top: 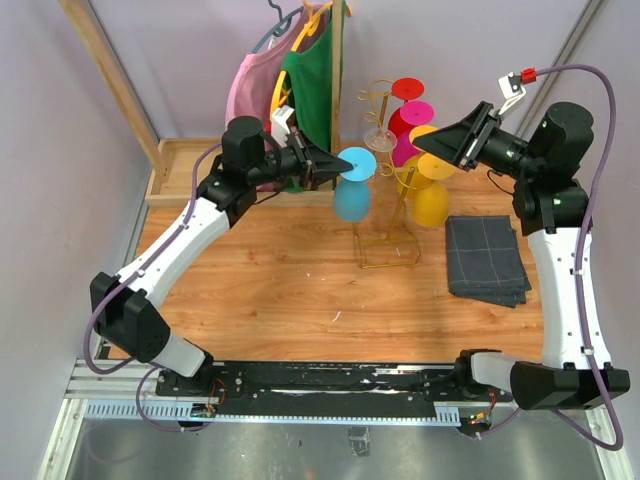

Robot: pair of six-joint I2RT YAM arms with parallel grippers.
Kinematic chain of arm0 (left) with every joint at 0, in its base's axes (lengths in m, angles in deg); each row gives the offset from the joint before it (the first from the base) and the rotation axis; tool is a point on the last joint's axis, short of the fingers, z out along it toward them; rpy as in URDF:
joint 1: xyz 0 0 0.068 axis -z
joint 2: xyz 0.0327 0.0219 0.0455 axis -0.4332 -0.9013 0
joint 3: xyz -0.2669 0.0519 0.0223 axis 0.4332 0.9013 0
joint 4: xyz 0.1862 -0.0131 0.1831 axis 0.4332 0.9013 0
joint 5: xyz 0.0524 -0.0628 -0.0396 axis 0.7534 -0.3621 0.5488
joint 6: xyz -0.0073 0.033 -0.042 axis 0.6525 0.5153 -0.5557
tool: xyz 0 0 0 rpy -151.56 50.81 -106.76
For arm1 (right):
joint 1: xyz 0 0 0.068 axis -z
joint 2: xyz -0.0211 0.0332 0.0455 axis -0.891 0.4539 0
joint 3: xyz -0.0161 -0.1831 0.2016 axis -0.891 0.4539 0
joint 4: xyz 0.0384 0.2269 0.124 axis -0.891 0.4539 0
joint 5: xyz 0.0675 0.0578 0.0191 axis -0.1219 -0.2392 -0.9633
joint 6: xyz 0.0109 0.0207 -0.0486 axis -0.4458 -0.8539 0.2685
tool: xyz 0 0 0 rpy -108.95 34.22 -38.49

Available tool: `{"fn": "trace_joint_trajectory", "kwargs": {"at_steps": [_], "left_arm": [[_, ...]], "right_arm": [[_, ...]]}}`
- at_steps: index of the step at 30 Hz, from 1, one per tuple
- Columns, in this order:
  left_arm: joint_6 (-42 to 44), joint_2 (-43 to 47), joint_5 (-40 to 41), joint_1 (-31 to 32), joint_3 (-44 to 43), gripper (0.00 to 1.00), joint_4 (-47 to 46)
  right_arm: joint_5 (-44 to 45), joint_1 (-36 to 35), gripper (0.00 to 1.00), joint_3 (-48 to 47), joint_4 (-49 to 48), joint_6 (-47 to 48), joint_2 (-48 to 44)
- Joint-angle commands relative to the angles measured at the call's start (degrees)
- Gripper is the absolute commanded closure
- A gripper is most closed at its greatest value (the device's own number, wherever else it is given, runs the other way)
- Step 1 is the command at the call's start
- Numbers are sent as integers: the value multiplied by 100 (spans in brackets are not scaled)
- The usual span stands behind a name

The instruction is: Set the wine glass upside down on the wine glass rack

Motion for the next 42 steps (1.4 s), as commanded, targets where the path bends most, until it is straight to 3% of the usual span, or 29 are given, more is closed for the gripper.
{"fn": "trace_joint_trajectory", "kwargs": {"at_steps": [1, 42], "left_arm": [[124, -192, 43, 152, -454, 100, -110], [666, -1326, 345, 633, -1595, 100, 339]], "right_arm": [[-48, 161, 60, 111, -166, 4, -133], [-131, 269, 60, 208, -322, -150, -58]]}}
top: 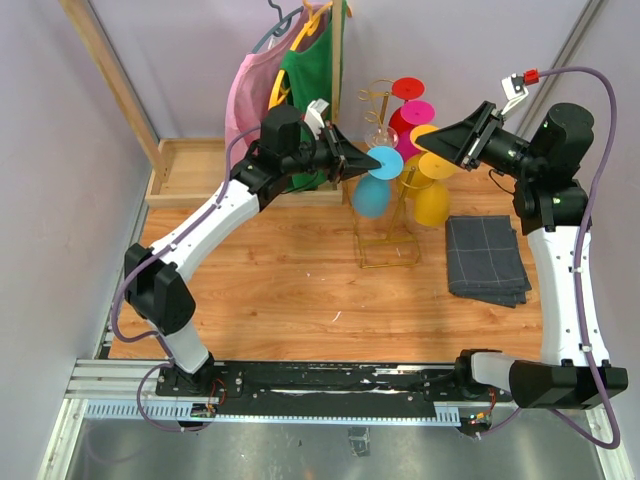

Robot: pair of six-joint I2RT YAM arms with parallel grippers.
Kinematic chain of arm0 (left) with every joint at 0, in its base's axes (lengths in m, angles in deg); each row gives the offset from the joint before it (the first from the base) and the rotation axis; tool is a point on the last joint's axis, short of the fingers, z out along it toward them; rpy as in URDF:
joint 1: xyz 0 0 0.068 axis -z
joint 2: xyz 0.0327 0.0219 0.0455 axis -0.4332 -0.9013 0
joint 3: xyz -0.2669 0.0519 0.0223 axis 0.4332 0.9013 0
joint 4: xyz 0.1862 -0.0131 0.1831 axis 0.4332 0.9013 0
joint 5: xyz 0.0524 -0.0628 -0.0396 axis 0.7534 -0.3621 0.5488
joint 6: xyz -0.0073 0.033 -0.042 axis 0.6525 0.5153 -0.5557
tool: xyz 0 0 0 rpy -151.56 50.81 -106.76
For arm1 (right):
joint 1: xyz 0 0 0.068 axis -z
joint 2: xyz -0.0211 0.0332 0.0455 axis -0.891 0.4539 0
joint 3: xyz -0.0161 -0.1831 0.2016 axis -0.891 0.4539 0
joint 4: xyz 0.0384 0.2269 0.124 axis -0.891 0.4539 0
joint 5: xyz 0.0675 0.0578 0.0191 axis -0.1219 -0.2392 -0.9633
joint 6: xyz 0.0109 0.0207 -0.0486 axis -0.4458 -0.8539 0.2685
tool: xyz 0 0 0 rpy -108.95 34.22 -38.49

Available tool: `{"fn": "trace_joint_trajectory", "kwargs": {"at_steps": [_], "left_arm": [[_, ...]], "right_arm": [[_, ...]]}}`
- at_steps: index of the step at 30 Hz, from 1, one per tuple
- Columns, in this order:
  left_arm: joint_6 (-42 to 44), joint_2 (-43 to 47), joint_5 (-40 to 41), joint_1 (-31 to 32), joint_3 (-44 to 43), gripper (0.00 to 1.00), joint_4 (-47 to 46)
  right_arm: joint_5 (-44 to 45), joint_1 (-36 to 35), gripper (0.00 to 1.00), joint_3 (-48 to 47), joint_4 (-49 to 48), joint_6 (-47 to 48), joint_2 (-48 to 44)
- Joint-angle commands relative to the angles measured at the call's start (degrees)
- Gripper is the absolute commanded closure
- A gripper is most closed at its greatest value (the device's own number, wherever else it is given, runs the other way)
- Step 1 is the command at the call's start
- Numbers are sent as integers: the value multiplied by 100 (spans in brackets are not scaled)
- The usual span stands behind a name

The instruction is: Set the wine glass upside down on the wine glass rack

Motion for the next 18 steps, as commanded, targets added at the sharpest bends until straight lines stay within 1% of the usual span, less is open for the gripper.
{"fn": "trace_joint_trajectory", "kwargs": {"at_steps": [1, 18], "left_arm": [[167, -65, 74, 65, -282, 100, -71], [265, -243, 15, 173, -288, 100, -66]], "right_arm": [[-102, 113, 60, 76, -179, -49, -68], [-116, 113, 59, 79, -261, -129, -35]]}}
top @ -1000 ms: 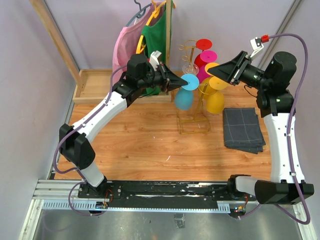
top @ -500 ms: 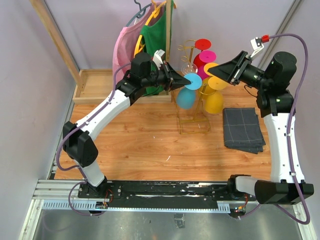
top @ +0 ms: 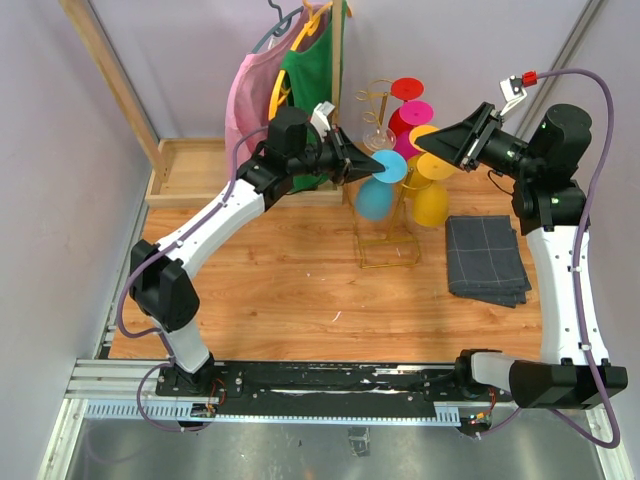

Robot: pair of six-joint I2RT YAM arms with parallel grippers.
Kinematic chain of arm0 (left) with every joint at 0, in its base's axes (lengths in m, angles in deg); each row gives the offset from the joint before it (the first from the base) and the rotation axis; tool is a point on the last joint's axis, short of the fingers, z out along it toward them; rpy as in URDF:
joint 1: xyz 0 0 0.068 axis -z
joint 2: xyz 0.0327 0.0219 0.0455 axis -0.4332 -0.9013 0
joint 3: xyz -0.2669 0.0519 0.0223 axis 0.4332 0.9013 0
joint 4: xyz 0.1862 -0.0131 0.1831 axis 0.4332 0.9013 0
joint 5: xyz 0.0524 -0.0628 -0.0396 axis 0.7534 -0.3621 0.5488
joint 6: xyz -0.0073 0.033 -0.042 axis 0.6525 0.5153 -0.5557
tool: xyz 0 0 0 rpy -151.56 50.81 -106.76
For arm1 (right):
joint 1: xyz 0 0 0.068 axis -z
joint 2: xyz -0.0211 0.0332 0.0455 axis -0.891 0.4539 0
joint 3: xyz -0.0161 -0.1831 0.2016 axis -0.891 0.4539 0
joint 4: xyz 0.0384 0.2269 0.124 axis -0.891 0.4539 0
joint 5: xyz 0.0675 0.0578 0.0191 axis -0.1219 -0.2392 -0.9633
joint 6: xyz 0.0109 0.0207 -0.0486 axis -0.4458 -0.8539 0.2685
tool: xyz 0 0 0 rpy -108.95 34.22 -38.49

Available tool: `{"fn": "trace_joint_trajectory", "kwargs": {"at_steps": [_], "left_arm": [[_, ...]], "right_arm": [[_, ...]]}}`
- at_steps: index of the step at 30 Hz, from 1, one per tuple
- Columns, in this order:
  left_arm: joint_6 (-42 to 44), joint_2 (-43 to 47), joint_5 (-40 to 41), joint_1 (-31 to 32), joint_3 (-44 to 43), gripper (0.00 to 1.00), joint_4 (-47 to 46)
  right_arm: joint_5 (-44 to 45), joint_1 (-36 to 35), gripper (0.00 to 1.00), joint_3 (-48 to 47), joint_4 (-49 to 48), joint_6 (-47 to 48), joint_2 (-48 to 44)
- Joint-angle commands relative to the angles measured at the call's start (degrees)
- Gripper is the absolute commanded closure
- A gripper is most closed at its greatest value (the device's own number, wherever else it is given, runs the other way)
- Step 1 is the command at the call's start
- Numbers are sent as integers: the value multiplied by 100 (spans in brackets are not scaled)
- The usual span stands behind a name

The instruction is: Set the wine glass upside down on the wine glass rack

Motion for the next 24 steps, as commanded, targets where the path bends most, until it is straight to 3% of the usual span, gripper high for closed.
{"fn": "trace_joint_trajectory", "kwargs": {"at_steps": [1, 8, 13, 24], "left_arm": [[154, -66, -12, 130, -196, 100, -100], [252, 21, 36, 195, -77, 99, -35], [290, 131, 51, 213, 148, 81, -70], [299, 348, 55, 248, 436, 63, -200]], "right_arm": [[-109, 113, 60, 4, -214, -26, -34], [-109, 113, 60, -5, -214, -43, -4], [-99, 113, 60, 41, -229, -52, -12], [-74, 113, 59, 87, -245, -61, -19]]}}
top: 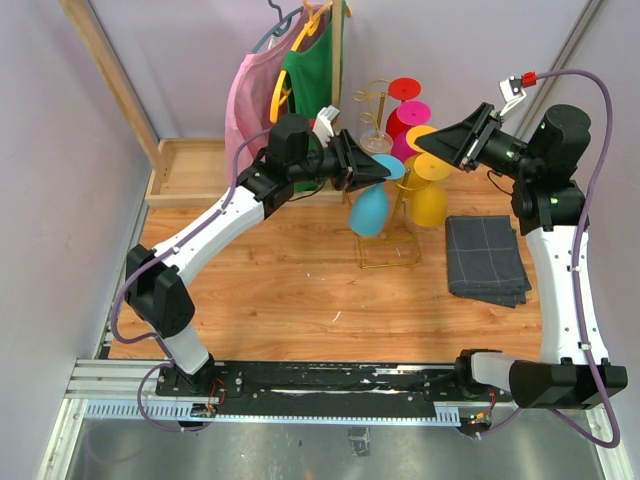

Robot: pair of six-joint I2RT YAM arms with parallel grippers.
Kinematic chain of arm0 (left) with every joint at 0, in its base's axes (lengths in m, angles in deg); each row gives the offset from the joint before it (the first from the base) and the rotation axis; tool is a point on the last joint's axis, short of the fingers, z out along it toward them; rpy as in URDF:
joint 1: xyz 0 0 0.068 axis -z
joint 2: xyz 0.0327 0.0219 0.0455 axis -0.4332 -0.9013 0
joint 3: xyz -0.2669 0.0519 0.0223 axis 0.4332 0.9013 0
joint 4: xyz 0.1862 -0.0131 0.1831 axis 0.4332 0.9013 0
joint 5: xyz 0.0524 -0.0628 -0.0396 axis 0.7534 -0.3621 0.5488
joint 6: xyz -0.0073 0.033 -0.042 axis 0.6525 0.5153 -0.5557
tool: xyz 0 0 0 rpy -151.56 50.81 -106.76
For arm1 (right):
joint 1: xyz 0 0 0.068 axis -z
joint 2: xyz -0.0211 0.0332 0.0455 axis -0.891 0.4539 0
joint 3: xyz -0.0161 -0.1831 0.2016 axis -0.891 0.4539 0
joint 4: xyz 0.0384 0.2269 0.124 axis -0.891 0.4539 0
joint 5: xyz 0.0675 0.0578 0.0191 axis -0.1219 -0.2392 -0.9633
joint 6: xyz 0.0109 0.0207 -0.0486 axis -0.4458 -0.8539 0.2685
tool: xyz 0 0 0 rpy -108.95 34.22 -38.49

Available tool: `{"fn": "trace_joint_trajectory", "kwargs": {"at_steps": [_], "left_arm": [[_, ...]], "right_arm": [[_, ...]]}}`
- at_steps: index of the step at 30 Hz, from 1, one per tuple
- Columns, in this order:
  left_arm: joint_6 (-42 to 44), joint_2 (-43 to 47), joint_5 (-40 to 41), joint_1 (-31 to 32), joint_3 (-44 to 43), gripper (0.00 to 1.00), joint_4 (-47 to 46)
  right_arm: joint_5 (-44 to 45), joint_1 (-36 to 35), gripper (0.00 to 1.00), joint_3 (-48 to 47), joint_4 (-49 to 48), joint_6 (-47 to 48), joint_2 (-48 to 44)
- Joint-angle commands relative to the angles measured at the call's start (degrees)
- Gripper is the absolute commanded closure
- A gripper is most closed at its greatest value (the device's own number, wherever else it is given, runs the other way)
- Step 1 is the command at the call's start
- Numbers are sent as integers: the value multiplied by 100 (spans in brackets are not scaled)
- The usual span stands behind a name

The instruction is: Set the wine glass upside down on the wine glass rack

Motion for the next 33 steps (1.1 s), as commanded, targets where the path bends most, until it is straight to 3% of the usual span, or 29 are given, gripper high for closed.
{"fn": "trace_joint_trajectory", "kwargs": {"at_steps": [1, 23, 33], "left_arm": [[170, 174, 37, 36, 128, 62, 80], [341, 647, 59, 53, 663, 57, 152], [953, 1132, 266, 62, 691, 52, 817]], "right_arm": [[-73, 113, 58, 56, -194, -38, -16], [-65, 113, 57, 24, -201, -53, 76], [-29, 113, 50, 97, -201, 23, 59]]}}
